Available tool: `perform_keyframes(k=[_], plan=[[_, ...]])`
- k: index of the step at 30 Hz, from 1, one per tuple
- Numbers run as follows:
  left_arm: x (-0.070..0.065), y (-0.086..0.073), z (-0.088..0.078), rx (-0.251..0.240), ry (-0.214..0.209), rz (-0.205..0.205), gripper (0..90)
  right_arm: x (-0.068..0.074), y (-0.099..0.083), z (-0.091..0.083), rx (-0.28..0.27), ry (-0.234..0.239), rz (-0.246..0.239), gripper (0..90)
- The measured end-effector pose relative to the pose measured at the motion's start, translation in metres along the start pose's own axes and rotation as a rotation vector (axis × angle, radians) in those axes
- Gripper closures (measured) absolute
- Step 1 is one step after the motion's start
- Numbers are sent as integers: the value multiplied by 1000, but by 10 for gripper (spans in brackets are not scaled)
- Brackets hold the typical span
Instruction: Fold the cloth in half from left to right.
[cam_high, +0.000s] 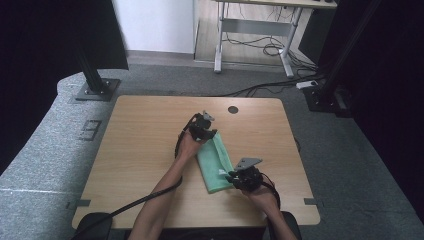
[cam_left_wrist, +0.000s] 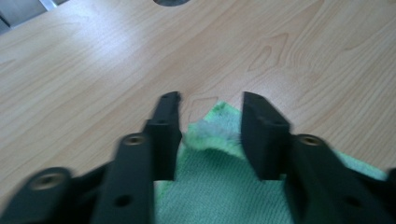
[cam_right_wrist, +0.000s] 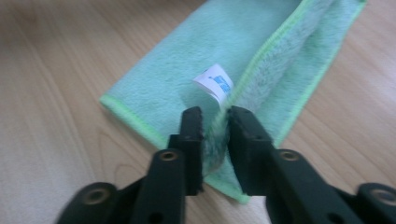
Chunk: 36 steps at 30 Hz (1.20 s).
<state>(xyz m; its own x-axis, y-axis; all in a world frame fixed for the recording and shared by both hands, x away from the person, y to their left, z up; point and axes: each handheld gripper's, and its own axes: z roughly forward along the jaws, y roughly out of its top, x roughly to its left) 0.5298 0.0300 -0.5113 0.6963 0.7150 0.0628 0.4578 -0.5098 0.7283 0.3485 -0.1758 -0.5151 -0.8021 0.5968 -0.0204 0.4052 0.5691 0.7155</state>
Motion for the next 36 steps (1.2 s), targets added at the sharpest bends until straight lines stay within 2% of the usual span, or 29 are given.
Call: perform_keyframes(k=[6,10,14,18,22,25,29,36], plan=[[1,4,-7,-24,0,-13,408,-7,-2,-4,-7,-53,19,587],[0,7,-14,-46,11,-13,362,-14,-5,-6,3,-90,28,526],[0,4,-19,-36,0,-3,338,-23,-9,-8,9,-126,58,476],[-1,-9,-26,-20,-13,-5,293,-30,-10,-7,-15,-125,102,412],[-1,-26,-33,-10,-29,-14,268,-30,-4,-1,-29,-114,94,375],[-3,-40,-36,8,-29,-14,256,-29,-3,7,1,-109,80,370],[-4,-56,-41,31,-29,-14,230,-33,-11,11,53,-139,70,366],[-13,-72,-47,33,-36,-31,206,-38,-19,14,66,-125,80,343]])
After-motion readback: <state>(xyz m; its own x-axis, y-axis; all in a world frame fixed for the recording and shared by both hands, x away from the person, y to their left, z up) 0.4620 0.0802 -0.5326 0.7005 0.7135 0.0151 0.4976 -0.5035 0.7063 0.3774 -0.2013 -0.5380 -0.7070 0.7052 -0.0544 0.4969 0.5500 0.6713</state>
